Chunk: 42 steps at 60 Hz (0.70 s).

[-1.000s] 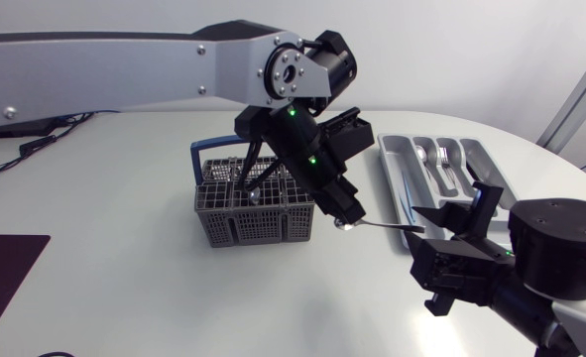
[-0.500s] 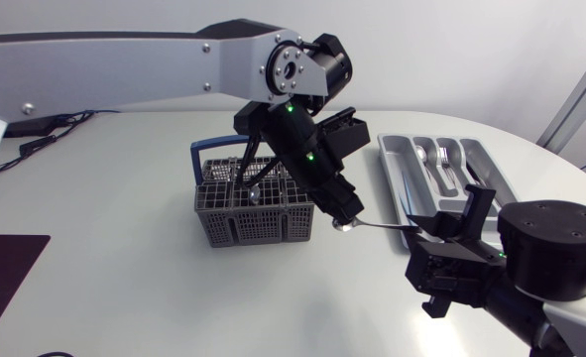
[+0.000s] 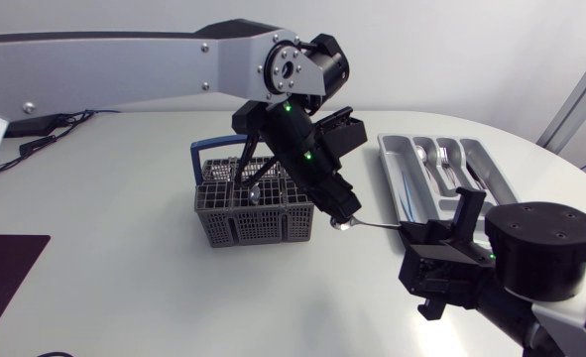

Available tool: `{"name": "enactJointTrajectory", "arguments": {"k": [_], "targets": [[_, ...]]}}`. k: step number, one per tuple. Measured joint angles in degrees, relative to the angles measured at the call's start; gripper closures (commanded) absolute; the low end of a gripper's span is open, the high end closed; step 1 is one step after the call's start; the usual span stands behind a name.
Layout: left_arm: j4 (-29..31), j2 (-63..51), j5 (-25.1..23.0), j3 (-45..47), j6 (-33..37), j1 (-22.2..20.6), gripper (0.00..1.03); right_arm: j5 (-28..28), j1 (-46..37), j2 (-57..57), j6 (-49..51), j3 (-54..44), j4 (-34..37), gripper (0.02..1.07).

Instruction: Unload the cutlery basket into the drawer organizer.

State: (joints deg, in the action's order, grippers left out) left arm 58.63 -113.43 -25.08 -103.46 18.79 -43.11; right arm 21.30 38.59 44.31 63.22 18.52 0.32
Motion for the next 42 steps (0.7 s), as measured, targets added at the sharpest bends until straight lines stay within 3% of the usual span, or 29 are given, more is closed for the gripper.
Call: {"name": "enactJointTrajectory", "arguments": {"k": [3,6,13,15,17,21,42], "targets": [[0.00,0.00,0.00,0.00,0.00,0.00,1.01,0.02,0.00,0.00,0.00,0.00,-0.07,1.01],[0.00,0.00,0.00,0.00,-0.26,0.07,0.92,0.00,0.00,0.00,0.00,0.00,-0.11,1.01],[0.00,0.00,-0.87,0.00,-0.83,0.44,0.53,0.02,0.00,0.00,-0.20,0.00,-0.11,1.01],[0.00,0.00,-1.33,0.00,-0.83,0.70,0.34,0.02,0.00,0.02,-0.22,0.00,-0.09,1.01],[0.00,0.00,-1.49,0.00,-0.85,0.94,0.23,0.02,-0.02,0.07,-0.24,0.00,-0.09,1.01],[0.00,0.00,-1.53,0.00,-0.85,1.36,0.07,0.02,-0.02,0.07,-0.42,0.00,-0.09,1.01],[-1.95,0.26,-1.90,0.00,-2.36,2.89,0.05,-0.07,-0.07,-2.12,-0.42,0.00,2.23,1.01]]}}
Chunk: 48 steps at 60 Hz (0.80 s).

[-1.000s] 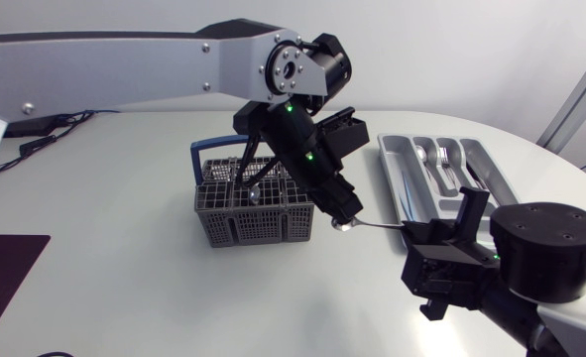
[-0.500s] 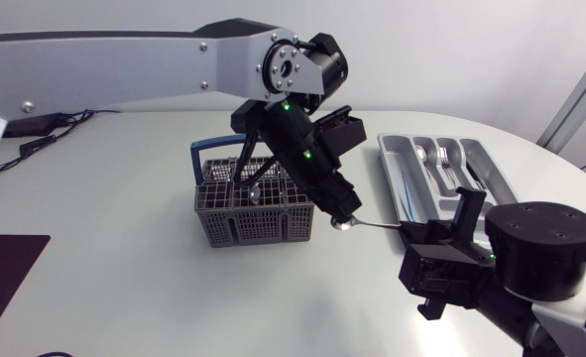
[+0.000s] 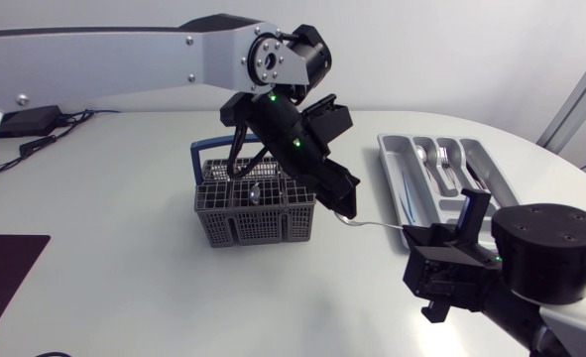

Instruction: Unload the cutlery basket into the drawer organizer.

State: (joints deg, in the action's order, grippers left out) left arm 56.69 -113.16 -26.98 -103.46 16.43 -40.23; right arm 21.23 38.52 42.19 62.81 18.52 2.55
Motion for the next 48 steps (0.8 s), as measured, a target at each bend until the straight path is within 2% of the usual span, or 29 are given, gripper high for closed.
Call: {"name": "enactJointTrajectory", "arguments": {"k": [13,19,24,35,48], "targets": [[-0.85,0.28,0.00,0.00,-0.22,0.00,0.05,-0.59,-1.01,-1.75,0.02,0.00,1.03,1.01],[-1.16,0.42,0.02,0.00,-0.39,0.26,0.05,-3.65,-4.35,-3.96,0.55,-0.66,2.16,1.01],[-2.03,0.96,0.24,0.20,-0.39,0.90,0.05,-10.08,-12.31,-5.53,2.78,-2.03,2.08,1.01],[-4.46,3.56,1.01,1.60,-0.42,3.34,0.05,-27.56,-36.50,-6.91,11.91,-5.81,0.63,1.01],[-7.65,6.23,3.67,4.13,-0.37,3.80,0.05,-43.82,-58.45,-4.17,23.19,-9.14,-6.56,1.01]]}}
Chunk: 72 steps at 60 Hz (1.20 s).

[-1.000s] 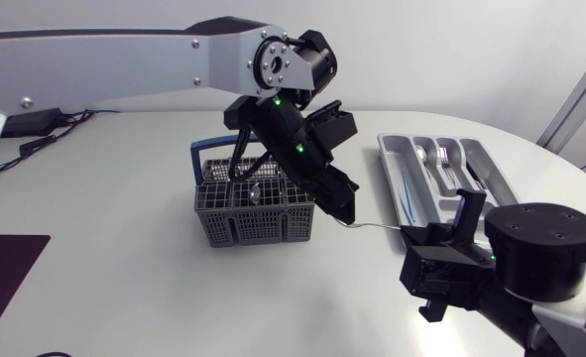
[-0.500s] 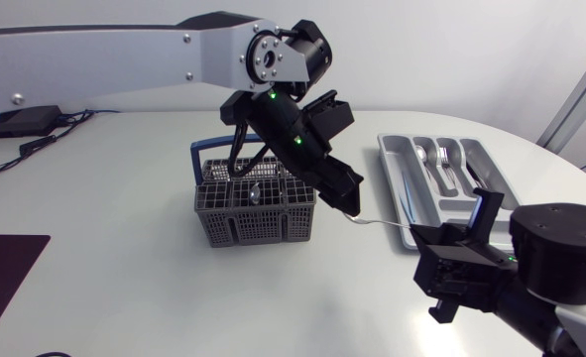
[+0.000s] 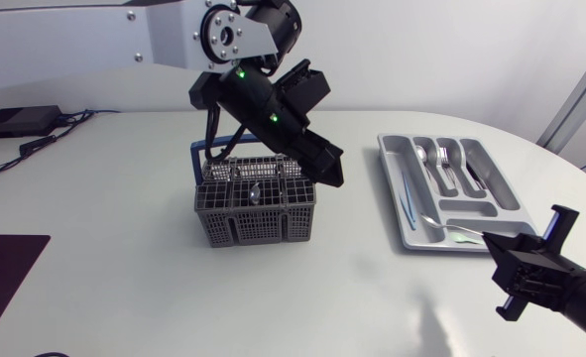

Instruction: Unload the cutlery basket into the drawer organizer.

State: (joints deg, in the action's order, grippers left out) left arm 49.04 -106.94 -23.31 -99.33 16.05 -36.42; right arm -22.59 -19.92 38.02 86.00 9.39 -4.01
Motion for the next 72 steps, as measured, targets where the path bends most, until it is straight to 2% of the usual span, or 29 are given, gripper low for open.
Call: {"name": "enactJointTrajectory", "arguments": {"k": [10,13,22,35,44,72], "targets": [[-1.09,0.79,0.90,2.45,0.02,0.83,0.05,-8.74,-12.79,11.93,6.60,-0.17,-10.62,1.01],[-1.16,0.79,0.92,3.04,0.02,1.33,0.05,-10.27,-15.65,17.51,8.41,0.17,-14.29,1.01],[-1.44,0.81,0.94,4.44,0.28,2.82,0.05,-13.05,-21.11,30.32,13.40,2.01,-18.29,1.01],[-1.62,0.83,1.09,4.90,0.70,4.57,0.05,-14.32,-22.64,41.38,17.68,6.05,-23.91,1.01],[-1.62,0.83,1.09,4.92,1.57,5.55,0.05,-14.45,-22.64,48.57,20.17,10.01,-30.47,1.01],[-1.64,0.81,1.09,4.90,1.97,6.05,0.05,-19.69,-24.57,60.24,31.58,15.61,-37.46,1.01]]}}
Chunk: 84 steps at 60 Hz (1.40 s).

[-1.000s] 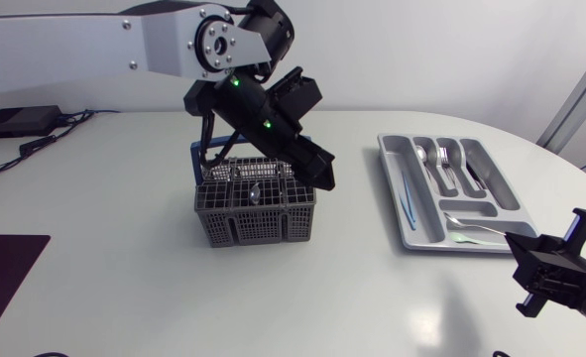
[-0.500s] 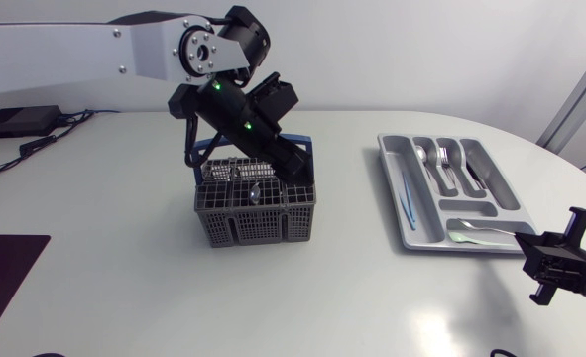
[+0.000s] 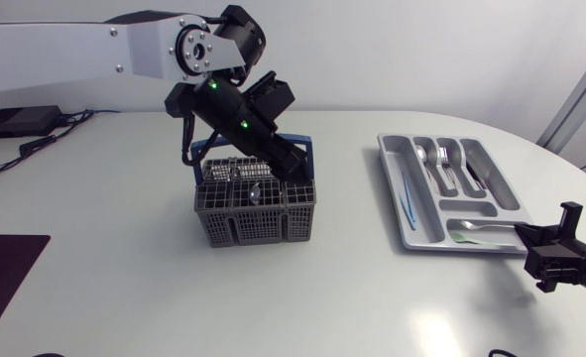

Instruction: Unload the cutlery basket into the drawer organizer.

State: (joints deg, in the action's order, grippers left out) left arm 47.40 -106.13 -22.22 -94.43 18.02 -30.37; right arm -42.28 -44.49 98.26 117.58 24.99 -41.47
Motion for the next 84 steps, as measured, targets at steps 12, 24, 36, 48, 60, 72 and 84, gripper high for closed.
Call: {"name": "enactJointTrajectory", "arguments": {"k": [12,24,36,48,60,72,84], "targets": [[0.02,-0.02,0.00,0.00,-0.02,0.00,0.05,-3.17,-0.26,6.27,2.12,2.54,-8.17,1.01],[-0.04,-0.13,0.00,0.00,-0.02,0.00,0.05,-6.45,-0.26,10.86,2.69,2.82,-13.86,1.01],[-0.79,-0.42,0.00,0.00,-0.04,0.00,0.05,-7.65,-0.26,11.69,2.91,2.69,-14.38,1.00],[-1.03,-0.76,0.00,-0.07,-0.04,0.07,0.05,-8.96,-0.20,11.91,3.13,1.27,-14.49,0.54],[-0.98,-0.79,-0.02,-0.07,-0.04,1.03,0.05,-9.40,-0.26,11.56,3.13,1.14,-14.99,0.07],[-0.96,0.37,0.02,1.03,-0.04,1.44,0.05,-9.57,-0.68,6.01,2.27,0.59,-14.88,0.07],[-0.83,4.31,0.00,3.06,-0.04,1.44,0.05,-9.51,-1.57,4.50,2.10,-0.15,-14.93,0.07]]}}
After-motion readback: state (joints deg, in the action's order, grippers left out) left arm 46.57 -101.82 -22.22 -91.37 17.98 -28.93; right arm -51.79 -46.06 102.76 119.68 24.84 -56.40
